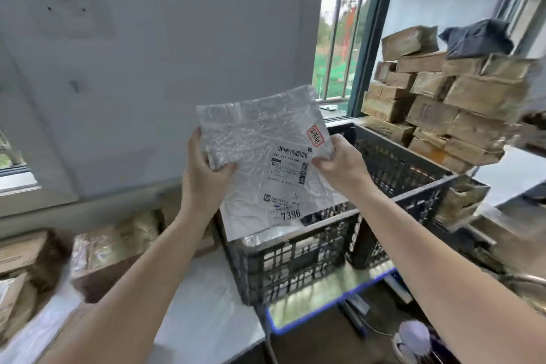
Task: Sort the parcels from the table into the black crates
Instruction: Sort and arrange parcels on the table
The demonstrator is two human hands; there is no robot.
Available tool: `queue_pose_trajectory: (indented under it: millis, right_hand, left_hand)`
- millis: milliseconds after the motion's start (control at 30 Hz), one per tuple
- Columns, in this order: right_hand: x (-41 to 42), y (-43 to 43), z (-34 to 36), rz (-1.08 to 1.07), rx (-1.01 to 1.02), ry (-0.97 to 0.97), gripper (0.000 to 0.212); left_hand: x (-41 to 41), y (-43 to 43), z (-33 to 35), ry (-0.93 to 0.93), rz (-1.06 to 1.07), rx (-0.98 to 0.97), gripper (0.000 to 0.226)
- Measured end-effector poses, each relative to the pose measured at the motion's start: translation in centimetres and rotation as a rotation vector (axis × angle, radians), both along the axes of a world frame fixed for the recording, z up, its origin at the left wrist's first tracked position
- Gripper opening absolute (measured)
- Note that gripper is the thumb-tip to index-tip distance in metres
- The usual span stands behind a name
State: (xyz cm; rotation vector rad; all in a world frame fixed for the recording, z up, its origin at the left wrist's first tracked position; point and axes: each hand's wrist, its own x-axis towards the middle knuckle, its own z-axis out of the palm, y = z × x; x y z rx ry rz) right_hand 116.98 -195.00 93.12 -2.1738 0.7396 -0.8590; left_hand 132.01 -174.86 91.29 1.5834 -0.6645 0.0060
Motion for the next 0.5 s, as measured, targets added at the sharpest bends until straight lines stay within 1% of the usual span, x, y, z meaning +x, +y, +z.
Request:
queue_pose_trajectory:
  millis: [67, 167, 233, 400, 500]
  right_hand:
    - [-1.2, -3.8, 0.1, -0.032, -0.024, 0.005, 0.026]
    - [-2.2, -9.0, 0.2, -0.071, -0.045, 0.019, 0.027]
    - [-2.5, -12.3, 0.2, -0.099, -0.048, 0.034, 0.029]
    - [-1.9, -20.6, -0.1, -0.175, -0.083, 0.053, 0.025]
    - [-0.9, -25.0, -0.7, -0.207, -0.114, 0.084, 0.024]
  left_hand:
    - [-1.0, -4.2, 0.2, -0.056, -0.036, 0.040, 0.090]
    - [-1.9, -9.9, 0.9, -0.217, -0.022, 0.249, 0.094]
    - [-2.1, -13.6, 1.2, -0.278, -0.045, 0.334, 0.097]
    - [-1.4, -23.2, 0.7, -0.355, -0.105, 0.491, 0.105]
    - [-0.5, -28.4, -0.4, -0.365, -0.149, 0.563, 0.111]
